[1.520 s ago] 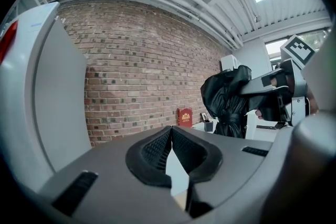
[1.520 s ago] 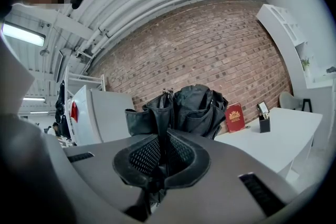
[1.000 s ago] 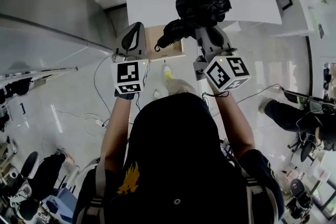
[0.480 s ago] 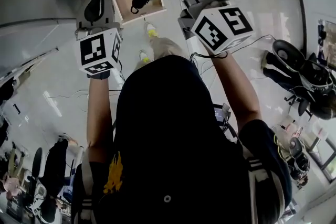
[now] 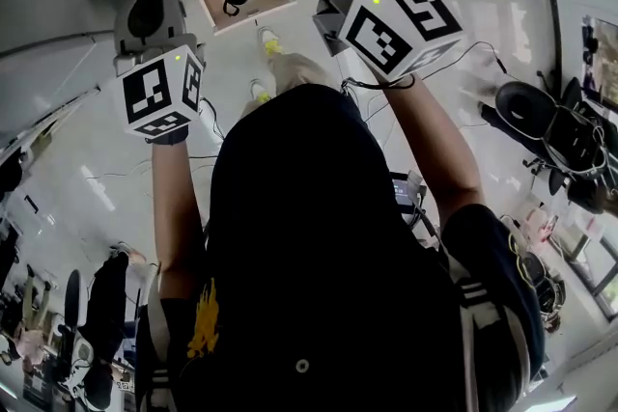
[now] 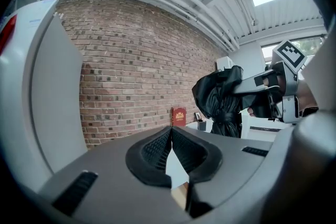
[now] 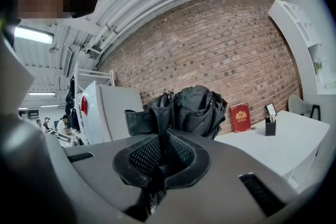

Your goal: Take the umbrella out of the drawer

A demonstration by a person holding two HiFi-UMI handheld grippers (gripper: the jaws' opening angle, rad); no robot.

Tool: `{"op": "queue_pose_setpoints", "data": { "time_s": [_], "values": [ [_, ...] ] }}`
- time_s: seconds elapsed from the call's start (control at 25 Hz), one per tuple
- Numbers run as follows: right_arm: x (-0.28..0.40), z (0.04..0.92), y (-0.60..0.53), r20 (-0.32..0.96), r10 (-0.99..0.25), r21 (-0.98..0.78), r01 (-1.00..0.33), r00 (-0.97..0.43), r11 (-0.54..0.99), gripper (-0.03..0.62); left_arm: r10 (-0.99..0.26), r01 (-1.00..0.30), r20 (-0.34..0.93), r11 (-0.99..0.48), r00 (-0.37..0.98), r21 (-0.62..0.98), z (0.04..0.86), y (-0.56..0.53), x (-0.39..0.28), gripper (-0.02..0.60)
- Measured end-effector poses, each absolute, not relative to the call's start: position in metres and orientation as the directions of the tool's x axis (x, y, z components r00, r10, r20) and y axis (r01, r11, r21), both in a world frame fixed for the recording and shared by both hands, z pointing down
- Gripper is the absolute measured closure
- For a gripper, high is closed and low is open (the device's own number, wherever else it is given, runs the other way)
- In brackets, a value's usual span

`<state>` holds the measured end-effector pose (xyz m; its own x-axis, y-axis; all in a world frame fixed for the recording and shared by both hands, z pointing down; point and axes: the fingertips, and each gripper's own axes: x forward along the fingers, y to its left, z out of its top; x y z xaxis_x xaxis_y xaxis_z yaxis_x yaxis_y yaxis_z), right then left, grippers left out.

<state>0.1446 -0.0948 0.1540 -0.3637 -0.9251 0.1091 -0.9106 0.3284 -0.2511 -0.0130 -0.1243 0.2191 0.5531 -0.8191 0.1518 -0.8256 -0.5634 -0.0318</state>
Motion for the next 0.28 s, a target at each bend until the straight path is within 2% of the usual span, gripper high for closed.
{"op": "queue_pose_setpoints", "data": {
  "time_s": [0.28],
  "values": [
    [0.1381,0.1559,-0.103,0.115,-0.92,-0.249,-0.907,-0.375,0.339,0.556,-0.82,-0.826,0.15,-0.562,0.553,-0.026,0.2207,-0.1313,-0.0153,0.563]
  ]
}}
